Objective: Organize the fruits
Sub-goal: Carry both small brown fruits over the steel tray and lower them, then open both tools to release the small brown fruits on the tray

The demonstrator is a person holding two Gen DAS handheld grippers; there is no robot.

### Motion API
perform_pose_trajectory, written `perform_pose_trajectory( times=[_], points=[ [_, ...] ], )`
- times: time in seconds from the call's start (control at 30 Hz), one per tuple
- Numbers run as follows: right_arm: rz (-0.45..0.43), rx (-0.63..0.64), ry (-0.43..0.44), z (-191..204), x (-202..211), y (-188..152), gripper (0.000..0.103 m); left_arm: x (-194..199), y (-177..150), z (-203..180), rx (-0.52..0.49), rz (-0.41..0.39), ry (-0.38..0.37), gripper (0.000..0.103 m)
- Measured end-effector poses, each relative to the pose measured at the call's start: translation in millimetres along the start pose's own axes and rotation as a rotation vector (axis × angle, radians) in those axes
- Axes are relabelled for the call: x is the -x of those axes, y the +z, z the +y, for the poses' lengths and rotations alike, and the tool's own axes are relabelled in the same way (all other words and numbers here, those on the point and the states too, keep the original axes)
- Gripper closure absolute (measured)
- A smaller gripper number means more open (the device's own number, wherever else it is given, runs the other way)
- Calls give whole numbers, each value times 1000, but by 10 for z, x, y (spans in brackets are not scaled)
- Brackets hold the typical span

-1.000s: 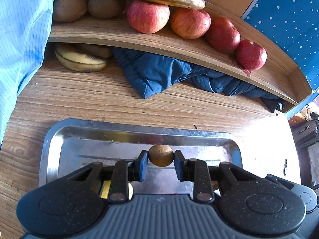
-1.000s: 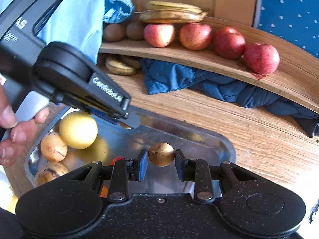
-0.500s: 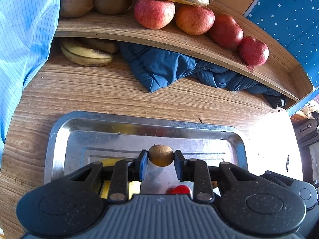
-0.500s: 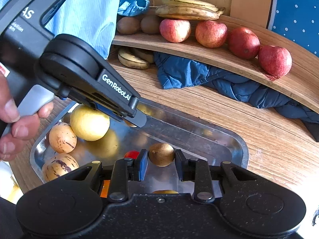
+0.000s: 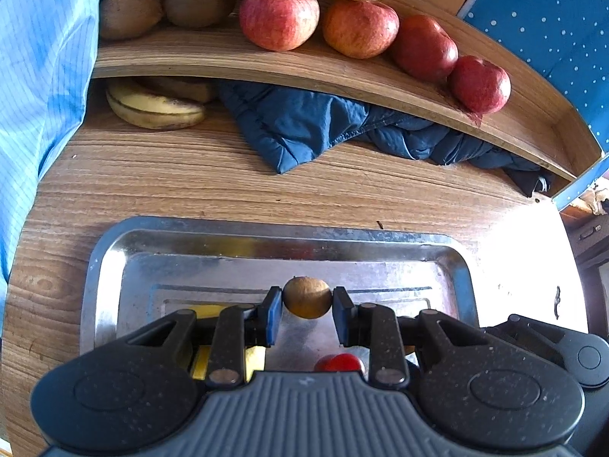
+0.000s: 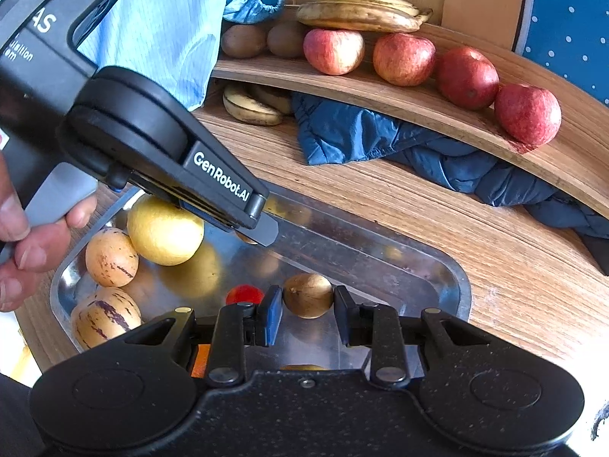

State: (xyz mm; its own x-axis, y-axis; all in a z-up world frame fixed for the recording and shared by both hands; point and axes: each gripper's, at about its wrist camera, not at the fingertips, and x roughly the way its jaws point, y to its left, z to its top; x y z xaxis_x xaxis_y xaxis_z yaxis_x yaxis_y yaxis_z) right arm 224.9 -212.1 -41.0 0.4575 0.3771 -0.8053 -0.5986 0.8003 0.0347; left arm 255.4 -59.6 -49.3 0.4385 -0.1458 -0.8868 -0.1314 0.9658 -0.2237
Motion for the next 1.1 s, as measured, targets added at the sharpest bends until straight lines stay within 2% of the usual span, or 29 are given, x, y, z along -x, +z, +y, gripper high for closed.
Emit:
perform_pose_trajectory(
  times=[0.83,1.1],
  points=[
    [23,-33,-13,-101,-16,-92,70,-117,67,-179,-76,-4,50,72],
    [15,-45,-19,-107,18,-99,60,-119,96,-103,-30,-3,51,67]
  ],
)
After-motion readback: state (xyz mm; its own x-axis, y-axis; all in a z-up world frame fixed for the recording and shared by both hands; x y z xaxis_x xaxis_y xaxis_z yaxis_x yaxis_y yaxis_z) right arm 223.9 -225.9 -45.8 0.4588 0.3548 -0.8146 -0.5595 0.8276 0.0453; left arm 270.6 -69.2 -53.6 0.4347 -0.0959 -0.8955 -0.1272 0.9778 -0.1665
